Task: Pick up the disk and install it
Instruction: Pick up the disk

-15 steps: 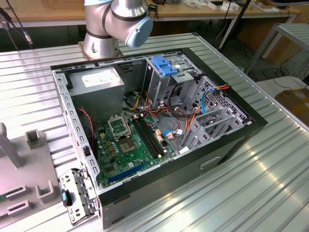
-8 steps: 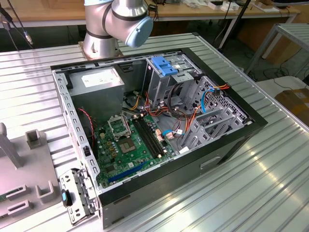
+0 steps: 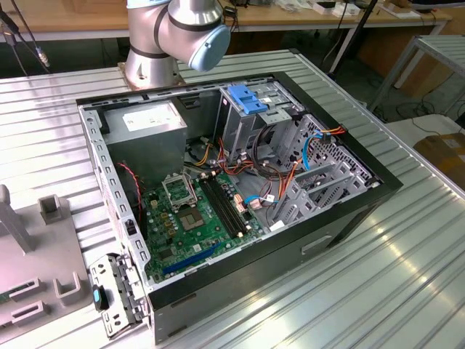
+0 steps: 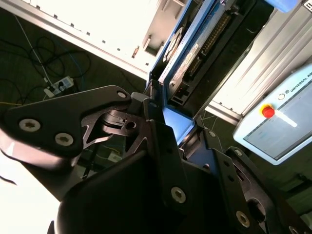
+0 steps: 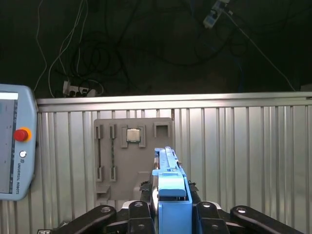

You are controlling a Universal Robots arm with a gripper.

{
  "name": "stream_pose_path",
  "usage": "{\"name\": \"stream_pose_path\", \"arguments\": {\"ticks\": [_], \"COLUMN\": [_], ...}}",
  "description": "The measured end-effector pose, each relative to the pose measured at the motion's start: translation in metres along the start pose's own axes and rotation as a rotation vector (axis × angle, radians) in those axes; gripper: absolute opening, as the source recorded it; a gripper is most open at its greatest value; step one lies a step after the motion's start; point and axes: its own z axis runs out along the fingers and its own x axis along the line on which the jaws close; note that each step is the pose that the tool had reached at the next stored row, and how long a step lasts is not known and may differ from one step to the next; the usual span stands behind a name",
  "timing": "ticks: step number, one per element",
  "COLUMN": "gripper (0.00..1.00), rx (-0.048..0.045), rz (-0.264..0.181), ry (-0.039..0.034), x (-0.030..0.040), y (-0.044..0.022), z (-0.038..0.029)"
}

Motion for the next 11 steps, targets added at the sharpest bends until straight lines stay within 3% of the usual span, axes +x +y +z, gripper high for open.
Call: {"name": "stream_pose_path", "arguments": {"ticks": [4,11], "gripper": [0.37,0.37], "rx": [0.0000,0.0001], "rz": [0.000,0.000], "ry": [0.0000,0.0000], "x": [-0.0003,-0.0003], "y": [-0.0061,-0.0097], "z": [0.0000,0.0001]}}
